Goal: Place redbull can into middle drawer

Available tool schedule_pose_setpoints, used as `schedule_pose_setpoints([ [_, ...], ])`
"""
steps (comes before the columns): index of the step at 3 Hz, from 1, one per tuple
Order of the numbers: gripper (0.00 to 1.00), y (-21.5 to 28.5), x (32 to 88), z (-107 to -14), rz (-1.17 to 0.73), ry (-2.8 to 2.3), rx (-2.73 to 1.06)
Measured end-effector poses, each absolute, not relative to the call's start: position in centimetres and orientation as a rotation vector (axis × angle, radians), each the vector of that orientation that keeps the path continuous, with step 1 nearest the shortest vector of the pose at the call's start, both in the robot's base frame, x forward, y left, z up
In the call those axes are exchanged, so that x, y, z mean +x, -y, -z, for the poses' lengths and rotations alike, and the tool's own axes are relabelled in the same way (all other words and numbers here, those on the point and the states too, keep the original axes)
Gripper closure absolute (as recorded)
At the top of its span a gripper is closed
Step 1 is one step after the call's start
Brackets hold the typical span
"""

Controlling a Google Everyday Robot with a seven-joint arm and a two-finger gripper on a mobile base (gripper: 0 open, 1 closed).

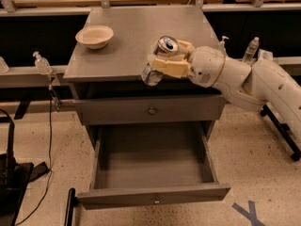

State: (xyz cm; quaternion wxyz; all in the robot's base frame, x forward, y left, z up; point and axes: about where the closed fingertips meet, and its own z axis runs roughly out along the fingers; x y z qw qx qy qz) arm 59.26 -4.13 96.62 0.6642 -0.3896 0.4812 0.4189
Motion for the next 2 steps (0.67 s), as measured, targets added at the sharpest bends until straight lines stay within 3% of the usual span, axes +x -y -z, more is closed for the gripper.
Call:
schedule_pose_setpoints([
  [2,1.0,11.8,57.2,-80.9,-0.948,-1.257,-0.959],
])
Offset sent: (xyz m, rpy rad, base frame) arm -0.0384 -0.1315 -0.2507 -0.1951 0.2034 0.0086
